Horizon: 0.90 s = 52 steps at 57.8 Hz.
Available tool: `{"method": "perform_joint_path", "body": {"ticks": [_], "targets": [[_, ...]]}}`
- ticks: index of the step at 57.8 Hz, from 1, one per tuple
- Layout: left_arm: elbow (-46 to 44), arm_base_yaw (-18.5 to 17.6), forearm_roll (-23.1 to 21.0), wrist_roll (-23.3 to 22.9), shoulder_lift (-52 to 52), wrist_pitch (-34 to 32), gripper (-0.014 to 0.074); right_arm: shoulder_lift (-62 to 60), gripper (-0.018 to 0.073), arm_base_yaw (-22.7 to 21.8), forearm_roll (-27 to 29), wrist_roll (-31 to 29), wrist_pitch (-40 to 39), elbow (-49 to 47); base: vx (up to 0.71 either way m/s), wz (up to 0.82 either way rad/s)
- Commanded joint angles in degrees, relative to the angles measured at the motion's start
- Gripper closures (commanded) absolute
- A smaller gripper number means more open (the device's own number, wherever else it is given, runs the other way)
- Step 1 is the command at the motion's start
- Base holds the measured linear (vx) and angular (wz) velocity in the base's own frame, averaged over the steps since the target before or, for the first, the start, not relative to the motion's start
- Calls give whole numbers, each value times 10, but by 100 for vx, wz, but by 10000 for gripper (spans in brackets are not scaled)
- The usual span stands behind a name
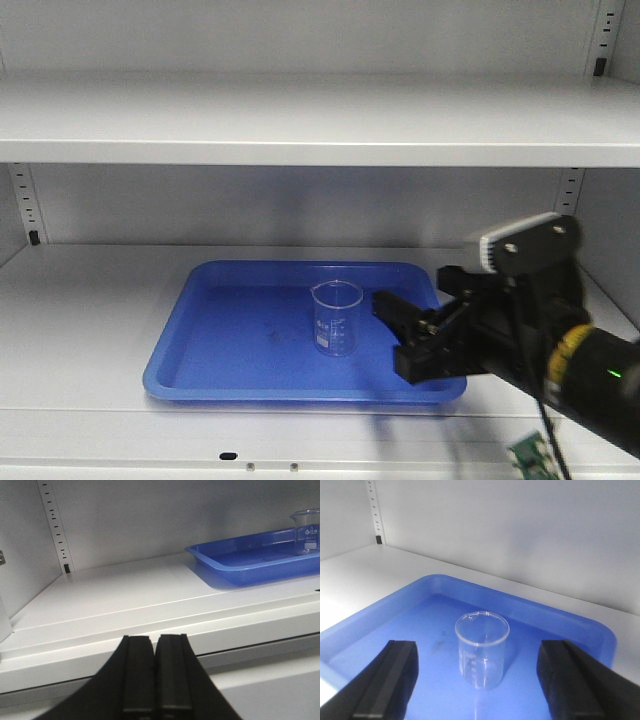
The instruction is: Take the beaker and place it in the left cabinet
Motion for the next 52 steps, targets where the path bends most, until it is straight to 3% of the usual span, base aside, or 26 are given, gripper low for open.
{"method": "perform_joint_path", "body": {"ticks": [1,12,52], "targets": [[9,0,-2,-2,-10,-48,595,-56,20,-2,3,3,-32,11,0,0],[9,0,-2,-2,-10,-48,595,-106,20,-3,3,3,-27,51,0,0],[9,0,-2,-2,-10,-48,595,-107,22,-3,2,1,-20,50,0,0]]}}
